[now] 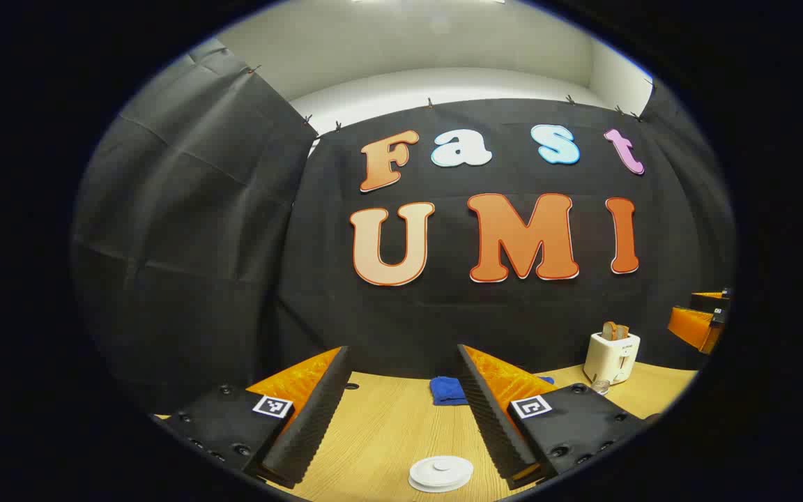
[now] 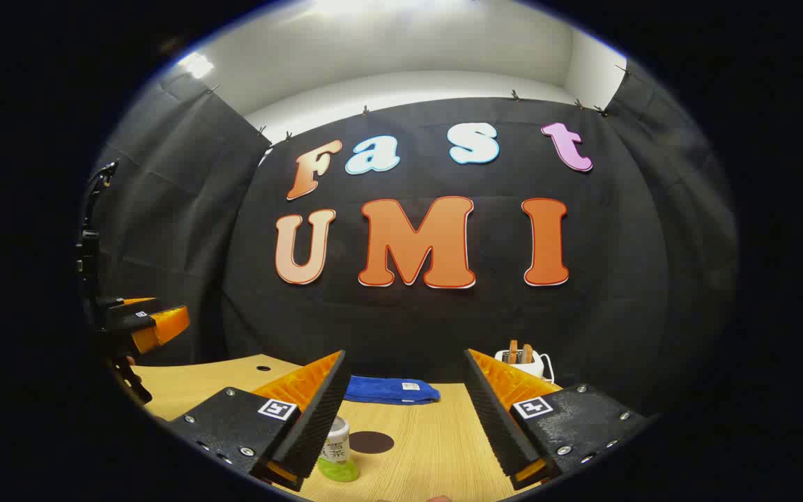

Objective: Open the teacup lid with one hand, grasp the water bottle and pour water into the teacup with the other hand; after pouring, place the water bottle on the coaster and then close the teacup lid.

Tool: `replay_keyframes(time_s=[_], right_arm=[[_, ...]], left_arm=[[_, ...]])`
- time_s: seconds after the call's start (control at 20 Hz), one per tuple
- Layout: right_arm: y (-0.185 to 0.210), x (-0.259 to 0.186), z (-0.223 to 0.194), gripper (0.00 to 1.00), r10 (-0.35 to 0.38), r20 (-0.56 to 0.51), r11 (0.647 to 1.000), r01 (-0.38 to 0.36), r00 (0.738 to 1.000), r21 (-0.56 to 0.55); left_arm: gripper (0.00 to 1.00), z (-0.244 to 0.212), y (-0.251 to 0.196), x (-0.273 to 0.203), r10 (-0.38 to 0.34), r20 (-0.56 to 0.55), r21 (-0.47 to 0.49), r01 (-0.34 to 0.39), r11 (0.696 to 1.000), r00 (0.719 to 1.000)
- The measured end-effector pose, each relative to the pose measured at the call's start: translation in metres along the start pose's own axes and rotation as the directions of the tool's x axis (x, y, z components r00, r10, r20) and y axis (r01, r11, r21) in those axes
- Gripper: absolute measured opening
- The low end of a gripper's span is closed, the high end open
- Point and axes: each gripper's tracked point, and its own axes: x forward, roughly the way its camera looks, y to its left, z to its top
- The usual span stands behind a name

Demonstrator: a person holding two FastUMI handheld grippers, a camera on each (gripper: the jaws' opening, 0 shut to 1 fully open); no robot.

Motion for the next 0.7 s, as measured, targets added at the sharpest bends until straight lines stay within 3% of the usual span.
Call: replay_keyframes(time_s=[0.1, 0.7], right_arm=[[0.0010, -0.0027, 0.0000, 0.96, -0.002, 0.008, 1.000, 0.002, 1.000, -0.010], [0.0066, -0.0022, -0.0028, 0.97, 0.019, 0.000, 1.000, -0.019, 1.000, -0.020]], left_arm=[[0.98, 0.0049, 0.0007, -0.0018, 0.003, 0.011, 0.004, -0.003, 1.000, 1.000], [0.98, 0.0036, -0.0017, -0.0033, -0.010, 0.015, -0.009, 0.010, 1.000, 1.000]])
